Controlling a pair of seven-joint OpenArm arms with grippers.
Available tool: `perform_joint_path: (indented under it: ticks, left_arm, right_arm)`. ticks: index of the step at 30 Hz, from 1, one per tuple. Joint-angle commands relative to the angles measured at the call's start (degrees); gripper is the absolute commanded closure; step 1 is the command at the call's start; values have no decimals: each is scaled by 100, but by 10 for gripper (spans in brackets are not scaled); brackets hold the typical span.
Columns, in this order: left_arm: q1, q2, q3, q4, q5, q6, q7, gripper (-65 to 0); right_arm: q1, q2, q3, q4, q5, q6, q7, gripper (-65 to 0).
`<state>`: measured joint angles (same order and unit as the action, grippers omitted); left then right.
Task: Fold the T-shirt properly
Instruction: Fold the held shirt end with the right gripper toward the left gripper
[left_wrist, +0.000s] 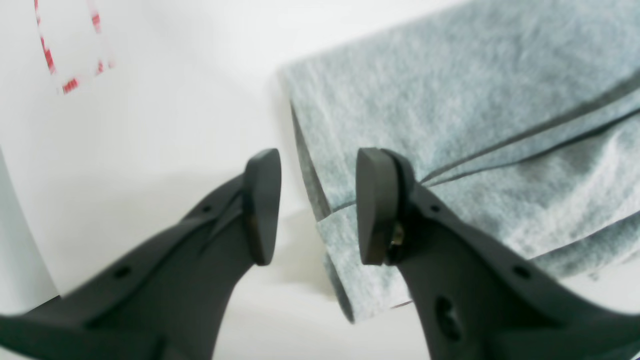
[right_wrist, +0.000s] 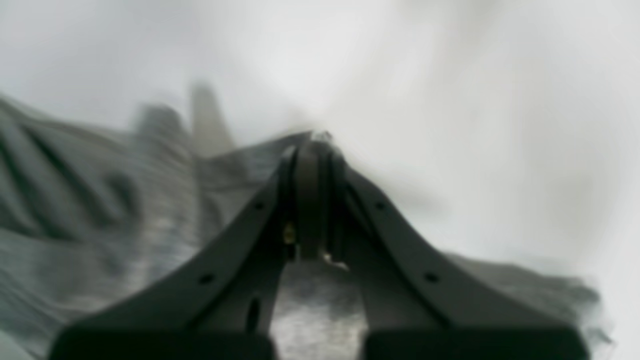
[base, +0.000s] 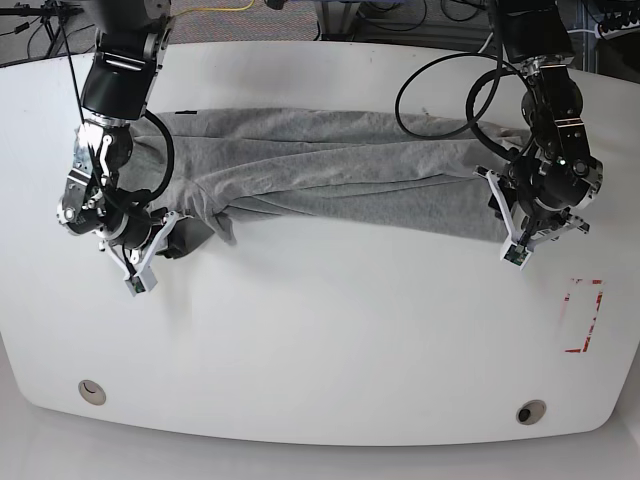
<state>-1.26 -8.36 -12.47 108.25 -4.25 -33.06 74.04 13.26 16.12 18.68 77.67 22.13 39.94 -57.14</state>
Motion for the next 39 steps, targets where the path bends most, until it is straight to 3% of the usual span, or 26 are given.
perform_joint_path:
  ticks: [1,13,24,39]
  left_arm:
    - [-46,-65,-15,-16,16,5,-50,-222]
    - [-37,-65,-15,-297,16,5,-77,-222]
    - [-63,-65,-15,-491,16,14,-94,-222]
    - [-63,-39,3,-499,16,14,-94,-222]
  right_arm:
    - [-38,186,194,466,358,6,-136,0]
    - [-847,362,669,1741,2231,6,-1253,0]
    - [-1655,678,695,1829,3910,6,-1411,0]
    - [-2376,828,651,1838,4235,6,-1420,-32]
